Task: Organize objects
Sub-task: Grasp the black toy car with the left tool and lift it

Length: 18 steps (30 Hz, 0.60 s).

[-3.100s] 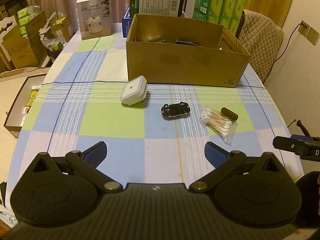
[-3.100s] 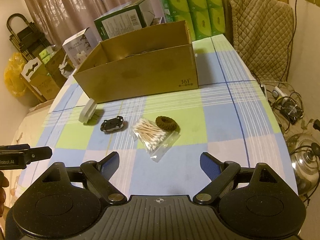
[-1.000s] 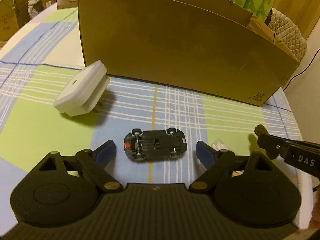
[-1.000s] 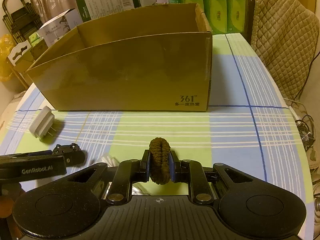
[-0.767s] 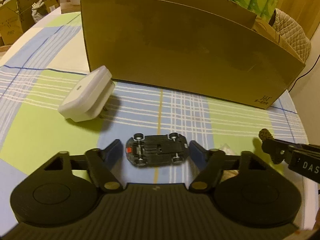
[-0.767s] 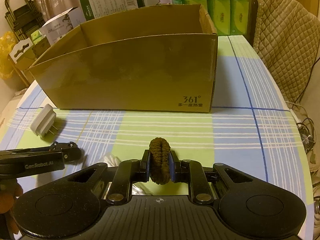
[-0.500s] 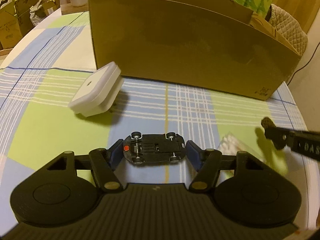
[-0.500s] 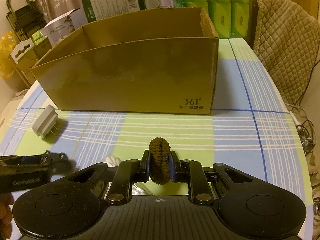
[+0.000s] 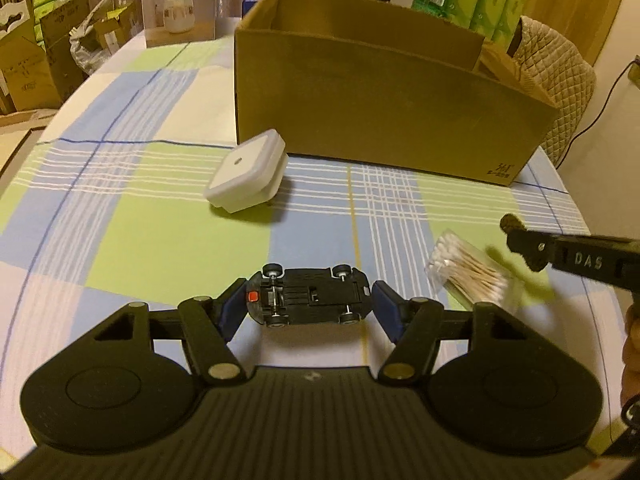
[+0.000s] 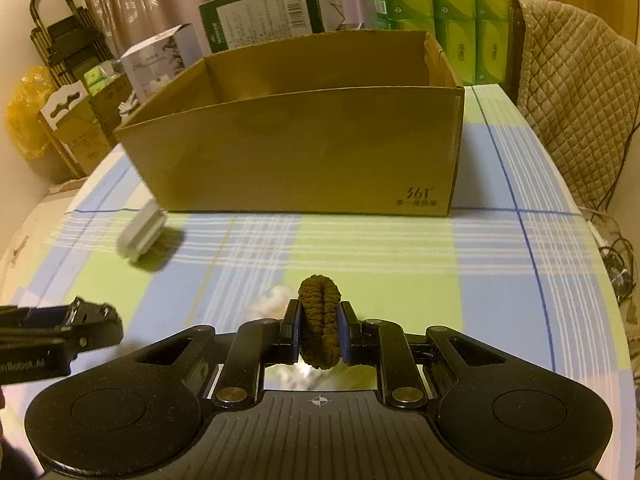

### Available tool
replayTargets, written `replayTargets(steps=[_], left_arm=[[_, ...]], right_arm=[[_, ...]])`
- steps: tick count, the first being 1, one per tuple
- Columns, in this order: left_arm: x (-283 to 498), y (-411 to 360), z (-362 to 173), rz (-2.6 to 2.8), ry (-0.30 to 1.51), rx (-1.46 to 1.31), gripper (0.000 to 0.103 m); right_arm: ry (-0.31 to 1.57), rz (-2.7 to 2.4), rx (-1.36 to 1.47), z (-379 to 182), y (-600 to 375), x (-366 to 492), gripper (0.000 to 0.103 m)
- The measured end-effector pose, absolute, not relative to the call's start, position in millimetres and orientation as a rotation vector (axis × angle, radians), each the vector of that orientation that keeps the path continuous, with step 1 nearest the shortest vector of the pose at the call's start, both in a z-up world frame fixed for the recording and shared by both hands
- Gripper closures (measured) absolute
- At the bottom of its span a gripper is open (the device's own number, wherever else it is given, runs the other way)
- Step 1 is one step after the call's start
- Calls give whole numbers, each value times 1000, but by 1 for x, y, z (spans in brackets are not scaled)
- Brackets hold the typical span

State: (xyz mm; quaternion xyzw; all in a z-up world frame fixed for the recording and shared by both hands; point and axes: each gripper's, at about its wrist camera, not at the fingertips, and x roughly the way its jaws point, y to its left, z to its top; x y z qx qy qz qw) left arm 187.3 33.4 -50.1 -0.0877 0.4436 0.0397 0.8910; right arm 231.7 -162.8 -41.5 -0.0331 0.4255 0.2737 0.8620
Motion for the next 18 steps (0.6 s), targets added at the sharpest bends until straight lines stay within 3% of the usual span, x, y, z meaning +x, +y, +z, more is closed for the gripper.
replayTargets(steps=[18], left_arm=[[132, 23, 23, 1, 855, -143, 41]], right_arm=[[837, 543, -102, 29, -174, 159, 88]])
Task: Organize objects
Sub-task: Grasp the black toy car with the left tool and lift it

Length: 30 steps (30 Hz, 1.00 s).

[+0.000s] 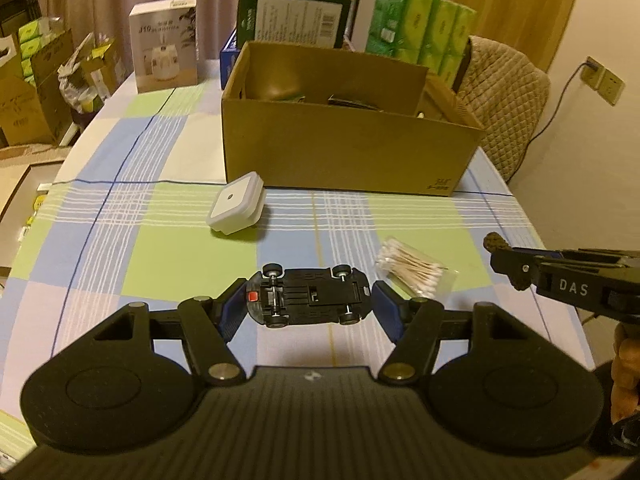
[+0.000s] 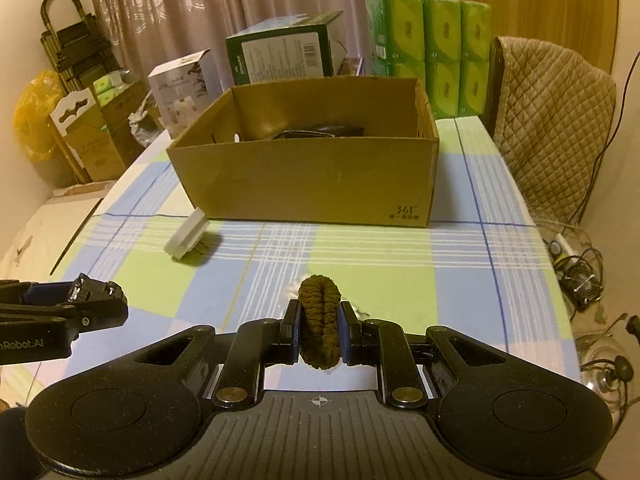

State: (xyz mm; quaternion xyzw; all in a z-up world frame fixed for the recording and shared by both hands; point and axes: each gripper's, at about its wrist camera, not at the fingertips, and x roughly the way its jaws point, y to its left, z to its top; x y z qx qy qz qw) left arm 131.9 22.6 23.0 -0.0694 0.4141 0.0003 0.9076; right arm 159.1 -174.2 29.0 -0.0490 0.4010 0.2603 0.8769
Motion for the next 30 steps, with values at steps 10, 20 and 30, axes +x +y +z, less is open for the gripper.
replayTargets(steps=[10, 20, 30], left_arm=[[103, 19, 41, -6, 855, -121, 41], [92, 17, 48, 2, 851, -109, 41], [92, 12, 51, -5, 847, -106, 41]], right_arm=[[826, 548, -111, 41, -179, 135, 88], [812, 556, -101, 47, -181, 126, 88], [808, 555, -90, 50, -185, 128, 88]])
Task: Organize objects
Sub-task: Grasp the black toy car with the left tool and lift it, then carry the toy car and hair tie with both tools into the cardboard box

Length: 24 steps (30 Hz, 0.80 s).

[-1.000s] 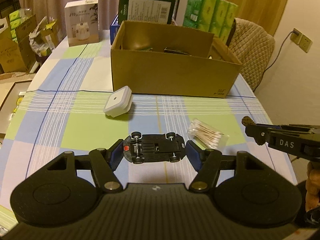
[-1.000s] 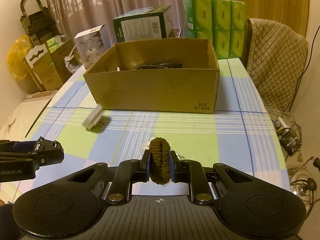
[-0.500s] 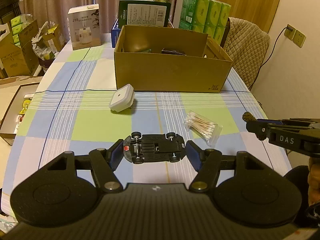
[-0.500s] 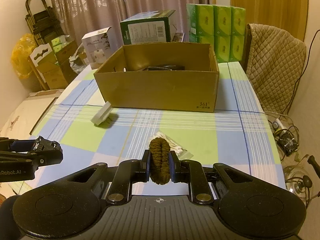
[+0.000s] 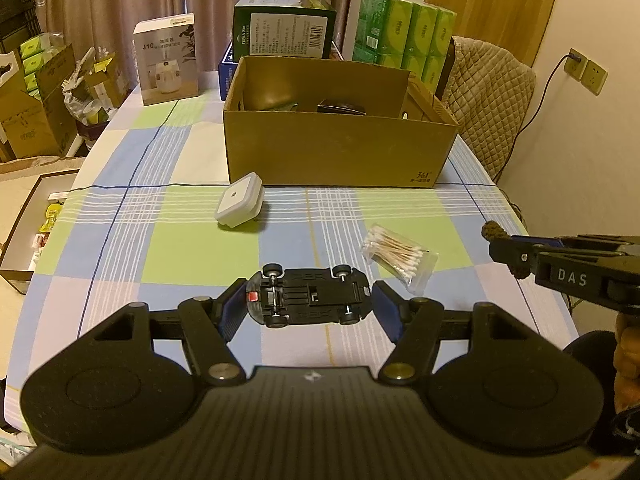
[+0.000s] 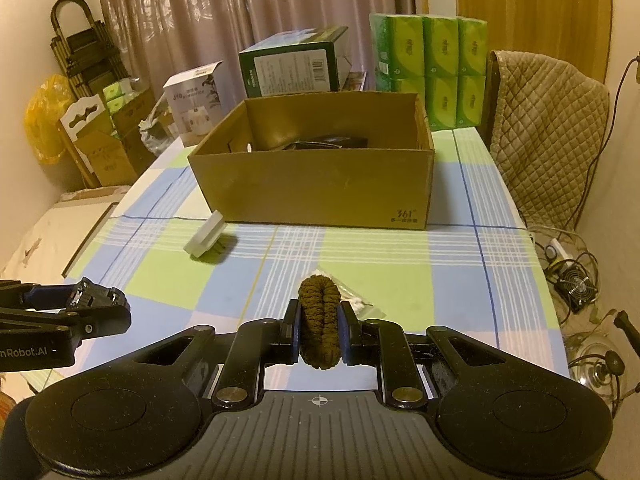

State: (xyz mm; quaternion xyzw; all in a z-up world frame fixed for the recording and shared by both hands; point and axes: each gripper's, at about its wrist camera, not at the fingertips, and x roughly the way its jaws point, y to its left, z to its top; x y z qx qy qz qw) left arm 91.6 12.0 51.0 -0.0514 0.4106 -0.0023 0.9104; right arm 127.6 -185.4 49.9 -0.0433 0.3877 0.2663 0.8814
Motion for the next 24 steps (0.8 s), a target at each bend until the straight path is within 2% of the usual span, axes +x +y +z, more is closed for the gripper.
replayTargets(steps=[24], left_arm=[[123, 3, 63, -45, 835, -95, 41]], right_arm=[[795, 537, -93, 56, -190, 154, 88]])
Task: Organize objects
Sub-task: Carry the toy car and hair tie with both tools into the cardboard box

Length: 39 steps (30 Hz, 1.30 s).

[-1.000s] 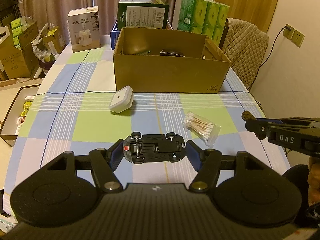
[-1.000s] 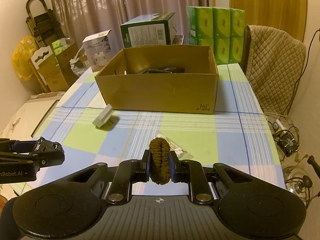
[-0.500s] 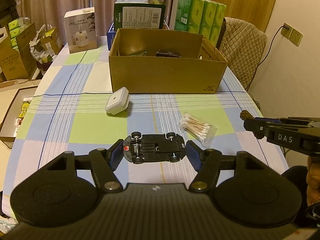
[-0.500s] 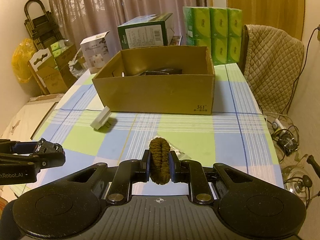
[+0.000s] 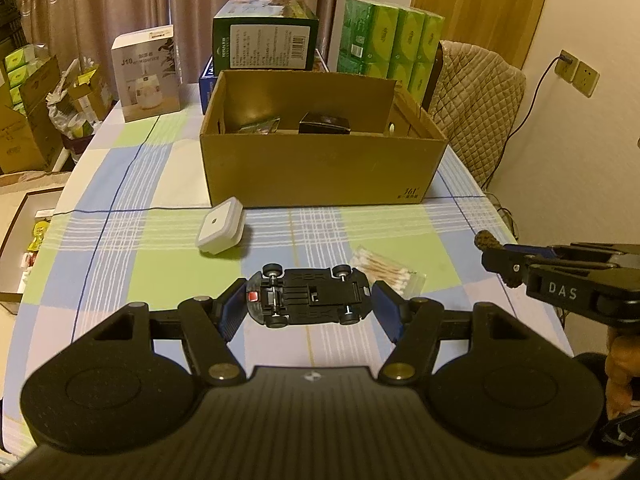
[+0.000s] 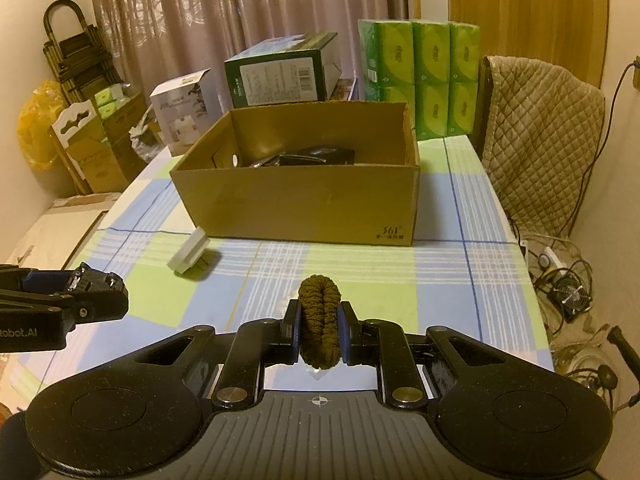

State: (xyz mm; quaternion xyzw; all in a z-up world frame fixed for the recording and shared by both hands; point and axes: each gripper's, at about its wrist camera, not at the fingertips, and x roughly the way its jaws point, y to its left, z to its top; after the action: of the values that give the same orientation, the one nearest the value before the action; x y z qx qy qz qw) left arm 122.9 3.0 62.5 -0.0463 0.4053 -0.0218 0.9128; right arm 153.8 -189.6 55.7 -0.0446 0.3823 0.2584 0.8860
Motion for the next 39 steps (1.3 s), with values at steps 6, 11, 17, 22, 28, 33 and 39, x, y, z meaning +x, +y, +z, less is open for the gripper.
replayTargets(steps=[6, 11, 17, 22, 28, 33, 39], left_arm=[[137, 2, 67, -59, 832, -92, 41], [148, 1, 71, -74, 830, -82, 41], [166, 1, 77, -96, 828, -75, 41], [182, 2, 83, -107, 821, -68, 41], [202, 2, 91, -119, 820, -55, 41], [218, 4, 95, -128, 819, -51, 41], [238, 8, 98, -138, 820, -45, 41]], right_arm=[[790, 538, -98, 58, -187, 166, 88], [795, 546, -88, 61, -185, 178, 88], [780, 556, -94, 71, -179, 196, 88], [762, 556, -113, 77, -175, 211, 88], [747, 559, -130, 81, -172, 228, 88], [749, 563, -139, 80, -168, 242, 88], [757, 570, -128, 85, -166, 266, 88]])
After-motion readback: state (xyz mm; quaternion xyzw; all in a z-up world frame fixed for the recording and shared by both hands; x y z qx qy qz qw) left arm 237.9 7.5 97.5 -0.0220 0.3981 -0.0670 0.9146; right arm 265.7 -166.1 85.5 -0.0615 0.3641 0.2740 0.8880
